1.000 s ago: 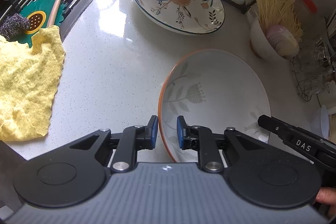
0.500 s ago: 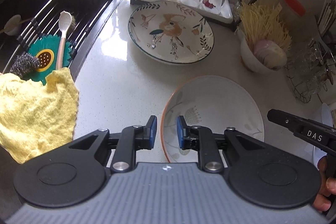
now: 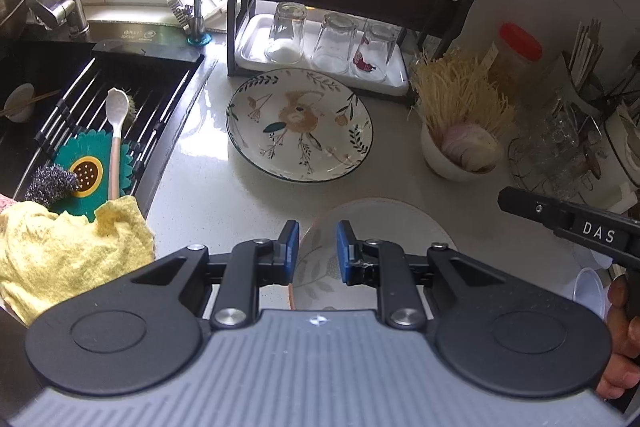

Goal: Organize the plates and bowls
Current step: 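Lower the held plate onto the other white plate and open the left gripper, then move the left gripper to the floral plate rim and close it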

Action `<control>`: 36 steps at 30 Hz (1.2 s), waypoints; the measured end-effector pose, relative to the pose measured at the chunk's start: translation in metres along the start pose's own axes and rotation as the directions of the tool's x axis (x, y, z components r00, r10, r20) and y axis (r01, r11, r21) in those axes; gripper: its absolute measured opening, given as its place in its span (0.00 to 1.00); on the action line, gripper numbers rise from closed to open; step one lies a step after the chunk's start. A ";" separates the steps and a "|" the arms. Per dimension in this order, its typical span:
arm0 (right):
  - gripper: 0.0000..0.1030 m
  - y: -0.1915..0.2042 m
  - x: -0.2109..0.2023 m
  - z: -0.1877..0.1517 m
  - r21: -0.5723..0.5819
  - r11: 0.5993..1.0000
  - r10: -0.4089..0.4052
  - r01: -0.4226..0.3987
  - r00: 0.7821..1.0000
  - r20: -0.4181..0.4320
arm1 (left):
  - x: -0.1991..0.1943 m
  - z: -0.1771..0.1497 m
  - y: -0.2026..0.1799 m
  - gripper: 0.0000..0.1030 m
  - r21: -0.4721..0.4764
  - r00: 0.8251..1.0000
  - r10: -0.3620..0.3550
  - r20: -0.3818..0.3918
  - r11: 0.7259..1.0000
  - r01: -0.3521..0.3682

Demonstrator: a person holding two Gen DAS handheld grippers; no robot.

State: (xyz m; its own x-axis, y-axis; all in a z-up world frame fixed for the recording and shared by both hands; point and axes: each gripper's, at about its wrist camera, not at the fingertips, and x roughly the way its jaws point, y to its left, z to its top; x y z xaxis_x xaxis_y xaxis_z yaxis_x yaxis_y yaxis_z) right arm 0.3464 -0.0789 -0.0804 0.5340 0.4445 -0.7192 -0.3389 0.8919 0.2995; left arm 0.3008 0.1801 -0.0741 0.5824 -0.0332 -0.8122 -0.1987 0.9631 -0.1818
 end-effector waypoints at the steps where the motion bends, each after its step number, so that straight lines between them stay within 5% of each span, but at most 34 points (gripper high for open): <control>1: 0.17 0.002 -0.001 0.002 -0.003 1.000 0.003 -0.003 1.000 0.006 | -0.001 0.001 -0.001 0.22 0.007 1.000 -0.002 0.006 1.000 0.002; 15: 0.17 0.027 0.014 0.008 -0.069 0.998 0.015 -0.015 1.000 0.007 | 0.020 0.015 0.015 0.24 -0.026 0.998 -0.059 -0.016 0.998 0.059; 27: 0.19 0.025 0.043 0.017 -0.001 1.000 0.023 -0.023 0.999 -0.026 | 0.053 0.032 0.041 0.40 -0.067 0.996 -0.065 -0.065 0.996 0.061; 31: 0.40 0.025 0.058 0.018 0.021 0.999 0.028 -0.027 0.998 -0.051 | 0.068 0.036 0.056 0.40 -0.088 0.994 -0.059 -0.088 0.995 0.051; 36: 0.40 0.026 0.081 0.019 0.050 0.998 0.039 -0.034 0.995 -0.088 | 0.084 0.042 0.074 0.40 -0.111 0.993 -0.059 -0.099 0.993 0.048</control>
State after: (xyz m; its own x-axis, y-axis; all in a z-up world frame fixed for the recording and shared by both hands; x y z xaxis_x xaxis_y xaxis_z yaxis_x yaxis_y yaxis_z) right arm 0.3954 -0.0179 -0.1187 0.4499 0.4694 -0.7598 -0.3178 0.8792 0.3549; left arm 0.3680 0.2593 -0.1323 0.5121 -0.1163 -0.8510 -0.2564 0.9249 -0.2807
